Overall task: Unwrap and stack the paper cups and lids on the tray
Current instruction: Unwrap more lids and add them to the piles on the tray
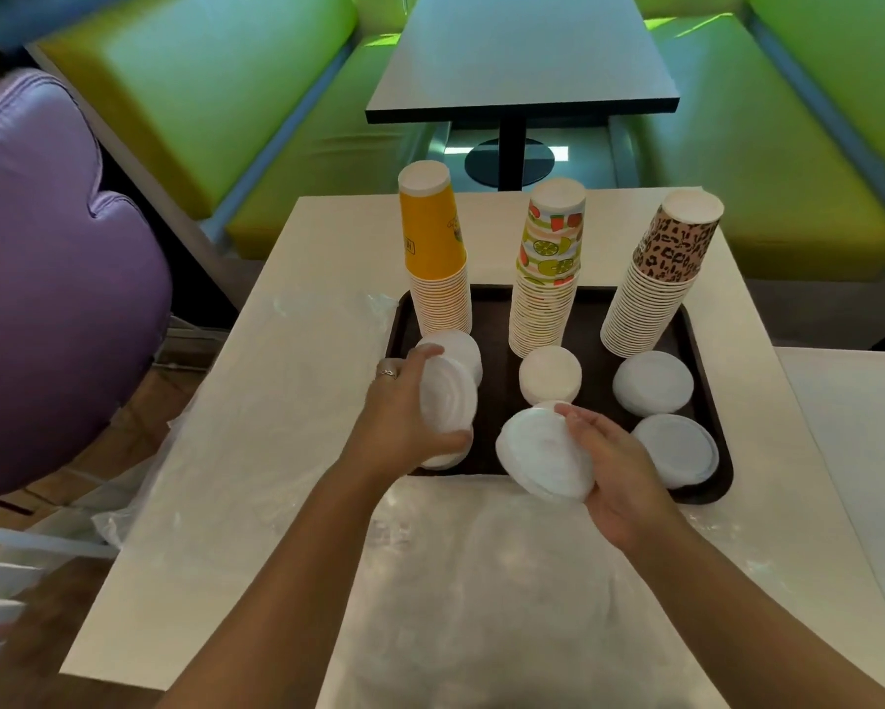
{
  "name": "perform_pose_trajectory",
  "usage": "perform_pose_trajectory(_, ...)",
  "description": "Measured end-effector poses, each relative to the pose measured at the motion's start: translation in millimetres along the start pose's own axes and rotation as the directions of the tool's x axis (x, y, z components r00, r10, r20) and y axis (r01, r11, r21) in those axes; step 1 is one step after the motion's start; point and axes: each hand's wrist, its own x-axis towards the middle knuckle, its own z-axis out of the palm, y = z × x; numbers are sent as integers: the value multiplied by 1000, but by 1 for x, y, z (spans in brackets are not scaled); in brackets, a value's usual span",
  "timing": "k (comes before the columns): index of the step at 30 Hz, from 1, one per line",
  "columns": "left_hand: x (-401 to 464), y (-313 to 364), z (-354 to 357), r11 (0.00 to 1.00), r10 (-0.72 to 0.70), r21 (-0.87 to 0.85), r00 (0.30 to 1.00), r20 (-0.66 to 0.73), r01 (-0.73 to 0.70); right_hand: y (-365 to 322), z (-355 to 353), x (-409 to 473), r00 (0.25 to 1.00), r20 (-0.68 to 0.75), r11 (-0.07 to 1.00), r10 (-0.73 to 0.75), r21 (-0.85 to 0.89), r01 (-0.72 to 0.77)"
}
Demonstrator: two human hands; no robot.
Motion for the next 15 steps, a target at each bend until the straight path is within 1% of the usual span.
perform_pose_trajectory(2, 7, -10, 5, 991, -77, 114, 997, -7, 77, 0, -2, 3, 1000, -17, 1000, -11, -15, 11)
perform_pose_trajectory(4, 14, -18, 12, 982, -112, 154, 994, 11, 109, 0, -4, 7, 1000, -13, 999, -18, -34, 17)
perform_pose_trajectory(8, 21, -25, 25, 974, -103, 208, 992, 73, 86, -2, -6, 13, 998, -42, 998, -42, -58, 39)
perform_pose_trajectory(11, 21, -27, 32, 967, -74, 248, 994, 78, 53, -2, -7, 19, 997, -65, 998, -39, -53, 35)
perform_pose_trajectory(15, 22, -32, 38, 970, -72, 239, 994, 78, 52, 0, -8, 24, 996, -77, 999, -37, -7, 36)
